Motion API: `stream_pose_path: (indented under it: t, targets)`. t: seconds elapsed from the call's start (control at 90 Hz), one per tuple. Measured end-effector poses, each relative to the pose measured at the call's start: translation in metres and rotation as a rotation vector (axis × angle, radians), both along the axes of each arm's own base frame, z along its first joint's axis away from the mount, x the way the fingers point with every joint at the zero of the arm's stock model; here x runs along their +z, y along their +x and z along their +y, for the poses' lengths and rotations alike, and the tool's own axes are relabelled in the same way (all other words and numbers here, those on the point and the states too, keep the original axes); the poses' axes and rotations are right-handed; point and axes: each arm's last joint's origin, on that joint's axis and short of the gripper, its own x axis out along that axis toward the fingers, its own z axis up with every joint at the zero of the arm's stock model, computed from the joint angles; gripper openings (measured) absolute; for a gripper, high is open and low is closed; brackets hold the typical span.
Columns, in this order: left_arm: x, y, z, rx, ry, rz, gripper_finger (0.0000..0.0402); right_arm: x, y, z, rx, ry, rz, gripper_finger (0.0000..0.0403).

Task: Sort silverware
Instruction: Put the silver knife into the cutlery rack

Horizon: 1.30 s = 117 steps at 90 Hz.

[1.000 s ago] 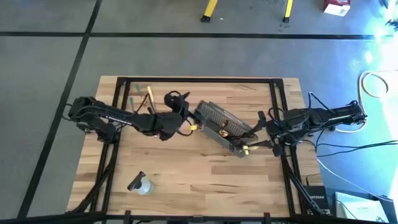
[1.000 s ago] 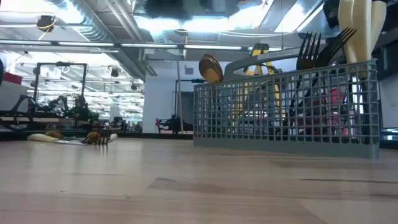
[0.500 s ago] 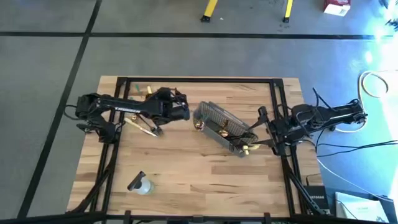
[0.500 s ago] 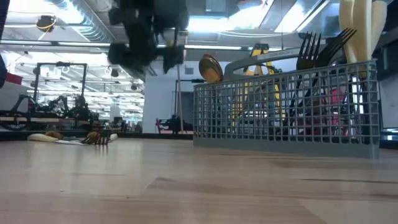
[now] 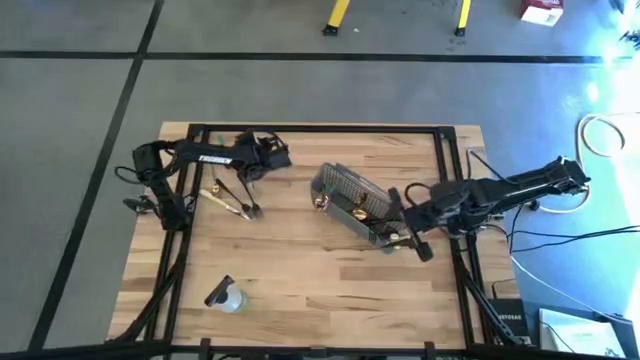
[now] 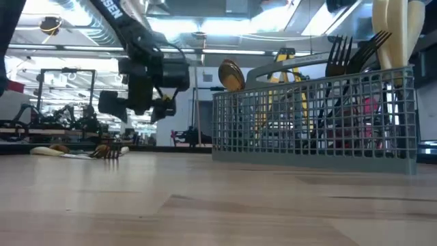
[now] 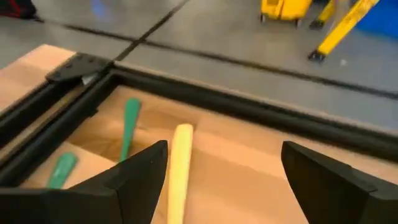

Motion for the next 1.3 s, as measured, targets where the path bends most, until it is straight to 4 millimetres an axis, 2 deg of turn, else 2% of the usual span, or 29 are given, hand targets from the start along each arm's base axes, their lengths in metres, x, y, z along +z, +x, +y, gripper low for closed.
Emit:
stream_pose_path:
  t: [0.189, 0.356, 0.5, 0.622, 0.856, 1.0, 1.3]
  targets:
    - [-0.001, -0.008, 0.010, 0.039, -0.017, 0.009, 0.0297, -0.003, 0.012, 0.003, 0.024, -0.008, -0.026, 0.0230]
    - [-0.008, -0.018, 0.019, 0.077, -0.067, -0.007, 0.0297, -0.004, 0.013, 0.004, 0.045, 0.006, -0.018, 0.0230]
    - [-0.025, -0.035, 0.017, 0.151, -0.109, -0.053, 0.0297, -0.004, 0.013, 0.005, 0.056, 0.029, -0.011, 0.0230]
    - [-0.042, -0.044, 0.013, 0.134, -0.119, -0.089, 0.0297, -0.004, 0.013, 0.005, 0.056, 0.030, -0.011, 0.0230]
    - [-0.049, -0.041, 0.007, 0.060, -0.096, -0.079, 0.0297, -0.003, 0.013, 0.005, 0.058, 0.027, -0.021, 0.0230]
    - [-0.047, -0.039, 0.010, 0.030, -0.097, -0.046, 0.0297, -0.003, 0.013, 0.005, 0.058, 0.026, -0.021, 0.0230]
    - [-0.052, -0.037, 0.021, 0.016, -0.119, -0.088, 0.0291, -0.003, 0.013, 0.005, 0.058, 0.027, -0.021, 0.0230]
